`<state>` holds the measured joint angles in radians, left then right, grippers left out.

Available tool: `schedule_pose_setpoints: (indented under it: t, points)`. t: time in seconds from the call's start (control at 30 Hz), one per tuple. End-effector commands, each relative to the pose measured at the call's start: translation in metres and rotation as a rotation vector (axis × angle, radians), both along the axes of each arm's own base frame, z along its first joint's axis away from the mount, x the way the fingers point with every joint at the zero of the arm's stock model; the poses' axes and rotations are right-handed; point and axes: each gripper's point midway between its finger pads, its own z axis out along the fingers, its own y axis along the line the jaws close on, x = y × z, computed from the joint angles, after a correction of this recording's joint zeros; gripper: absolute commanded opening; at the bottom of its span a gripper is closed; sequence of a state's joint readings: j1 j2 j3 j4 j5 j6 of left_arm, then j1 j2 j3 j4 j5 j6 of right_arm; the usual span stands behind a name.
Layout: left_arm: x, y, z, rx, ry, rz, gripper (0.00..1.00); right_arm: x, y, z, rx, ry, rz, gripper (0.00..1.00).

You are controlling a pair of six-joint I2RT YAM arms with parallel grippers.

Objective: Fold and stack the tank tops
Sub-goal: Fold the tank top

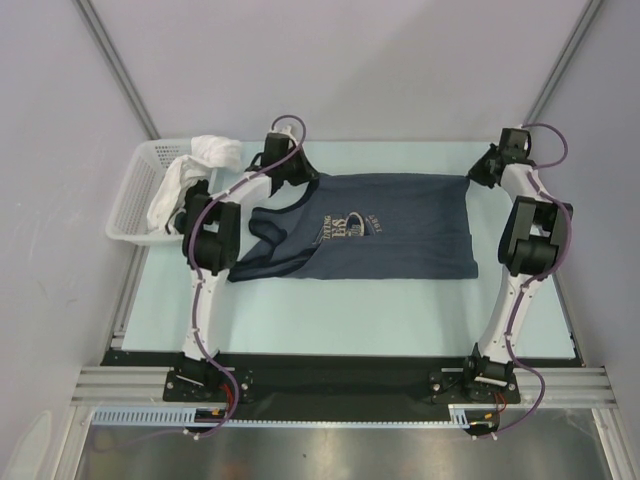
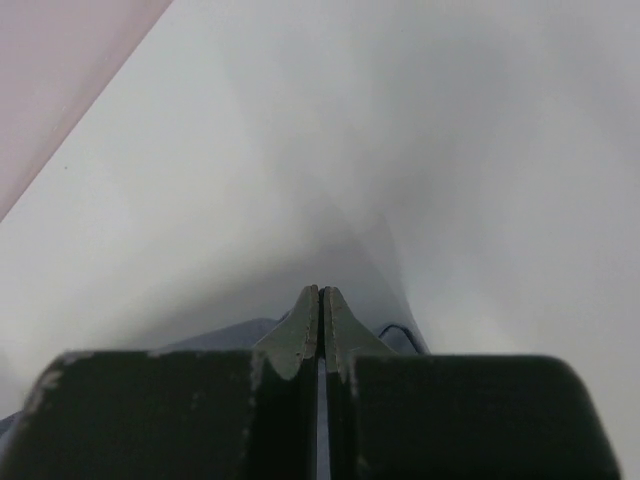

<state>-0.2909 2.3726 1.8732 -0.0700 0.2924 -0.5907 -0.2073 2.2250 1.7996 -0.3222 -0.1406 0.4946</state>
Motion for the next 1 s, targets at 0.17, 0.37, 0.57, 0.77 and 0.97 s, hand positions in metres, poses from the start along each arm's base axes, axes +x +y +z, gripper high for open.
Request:
schedule_pose_setpoints:
  t: [0.17, 0.37, 0.57, 0.77, 0.97]
  points:
    - [-0.022, -0.003, 0.053, -0.037, -0.128, -0.034, 0.00, -0.019, -0.003, 0.042, -0.002, -0.086, -0.029, 0.00]
    - [-0.048, 0.003, 0.059, -0.033, -0.141, -0.040, 0.00, -0.043, 0.001, 0.041, 0.006, -0.069, -0.042, 0.00]
    - [-0.080, 0.001, 0.059, -0.029, -0.139, -0.063, 0.00, -0.076, 0.002, 0.033, 0.002, -0.023, -0.089, 0.00]
    - [-0.118, -0.003, 0.038, -0.016, -0.101, -0.078, 0.00, -0.107, -0.007, 0.016, 0.015, 0.016, -0.159, 0.00]
    - [-0.147, 0.000, 0.024, -0.058, -0.057, -0.065, 0.00, -0.125, -0.007, -0.002, 0.036, 0.048, -0.175, 0.00]
